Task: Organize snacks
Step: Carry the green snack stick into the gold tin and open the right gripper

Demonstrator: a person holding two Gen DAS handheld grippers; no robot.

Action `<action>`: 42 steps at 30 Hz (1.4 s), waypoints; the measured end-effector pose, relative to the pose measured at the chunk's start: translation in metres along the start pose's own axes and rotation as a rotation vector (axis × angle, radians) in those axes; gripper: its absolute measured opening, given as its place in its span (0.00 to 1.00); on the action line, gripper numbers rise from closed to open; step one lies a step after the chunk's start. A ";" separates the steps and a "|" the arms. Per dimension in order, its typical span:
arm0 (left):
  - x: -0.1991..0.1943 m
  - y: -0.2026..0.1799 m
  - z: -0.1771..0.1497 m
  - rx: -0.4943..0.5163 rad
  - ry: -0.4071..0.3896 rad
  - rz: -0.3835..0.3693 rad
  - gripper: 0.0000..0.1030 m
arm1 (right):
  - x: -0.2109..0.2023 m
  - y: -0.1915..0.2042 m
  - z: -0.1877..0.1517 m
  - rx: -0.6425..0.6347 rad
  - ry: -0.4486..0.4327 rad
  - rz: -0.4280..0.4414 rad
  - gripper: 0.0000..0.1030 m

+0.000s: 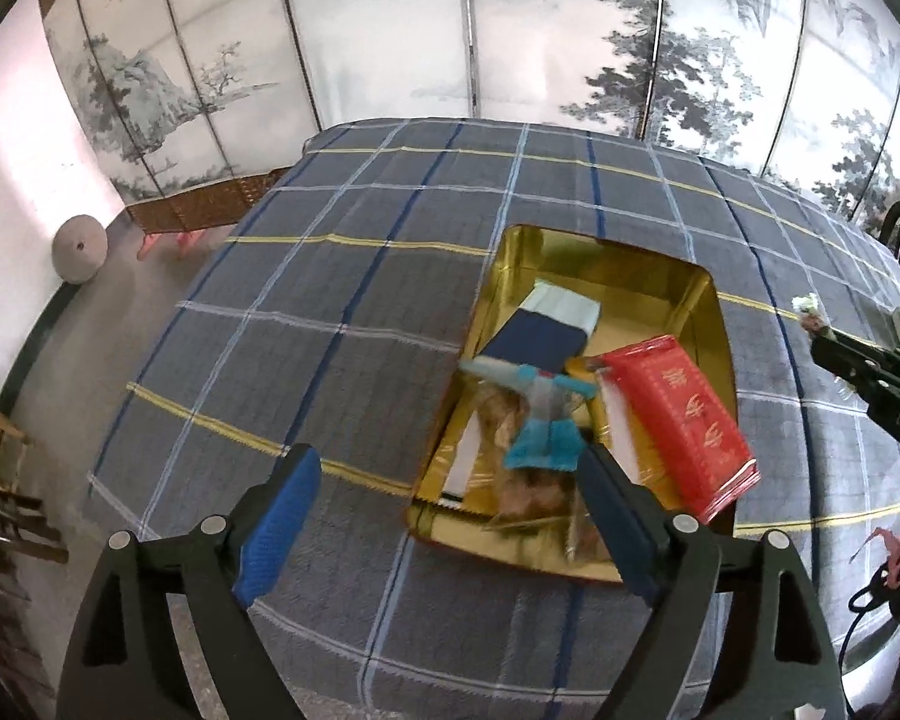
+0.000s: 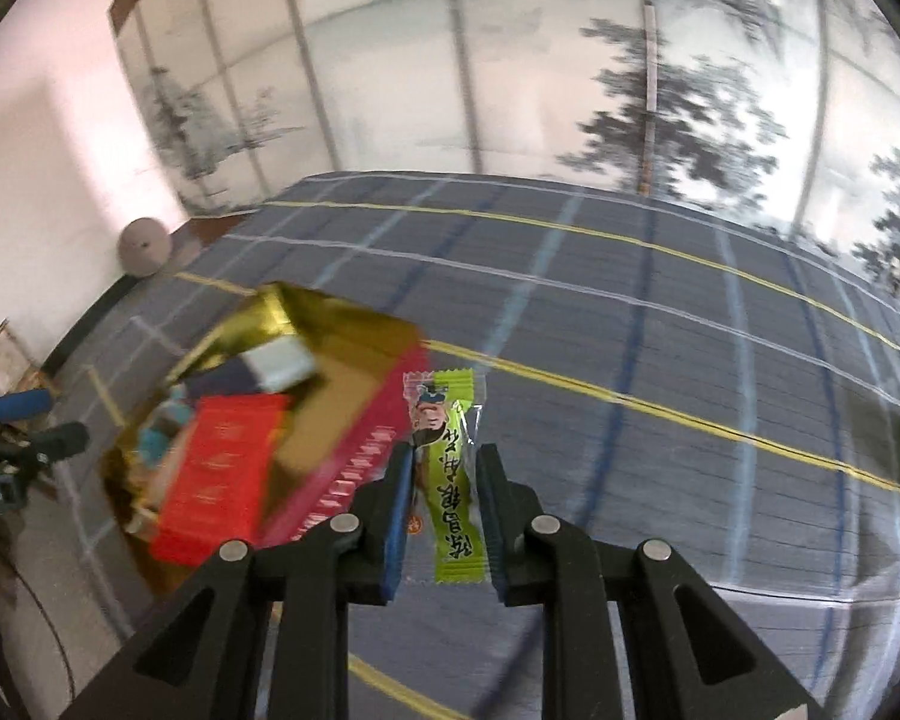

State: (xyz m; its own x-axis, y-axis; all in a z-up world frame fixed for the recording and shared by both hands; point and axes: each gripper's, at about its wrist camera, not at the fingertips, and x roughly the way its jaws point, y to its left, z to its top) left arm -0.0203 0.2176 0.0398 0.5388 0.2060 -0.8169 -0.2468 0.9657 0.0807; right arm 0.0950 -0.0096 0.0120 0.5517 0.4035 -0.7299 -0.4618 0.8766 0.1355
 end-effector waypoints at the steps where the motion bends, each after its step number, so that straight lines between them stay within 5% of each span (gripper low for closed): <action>1: -0.001 0.002 -0.002 -0.002 -0.003 0.007 0.83 | 0.002 0.007 0.001 -0.008 0.002 0.010 0.21; 16: 0.001 0.029 -0.013 -0.051 0.020 0.069 0.85 | 0.029 0.088 0.007 -0.062 0.055 0.123 0.21; 37: 0.006 0.043 -0.018 -0.089 0.043 0.100 0.87 | 0.050 0.120 0.009 -0.085 0.072 0.098 0.23; 40: 0.006 0.041 -0.018 -0.085 0.043 0.097 0.87 | 0.050 0.120 0.010 -0.079 0.074 0.097 0.26; 42: 0.005 0.039 -0.017 -0.081 0.041 0.096 0.87 | 0.049 0.121 0.009 -0.076 0.073 0.090 0.38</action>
State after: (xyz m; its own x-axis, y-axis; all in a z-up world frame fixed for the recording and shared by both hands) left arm -0.0410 0.2536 0.0289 0.4765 0.2888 -0.8304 -0.3613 0.9254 0.1146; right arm 0.0729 0.1188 -0.0013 0.4553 0.4569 -0.7642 -0.5596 0.8144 0.1536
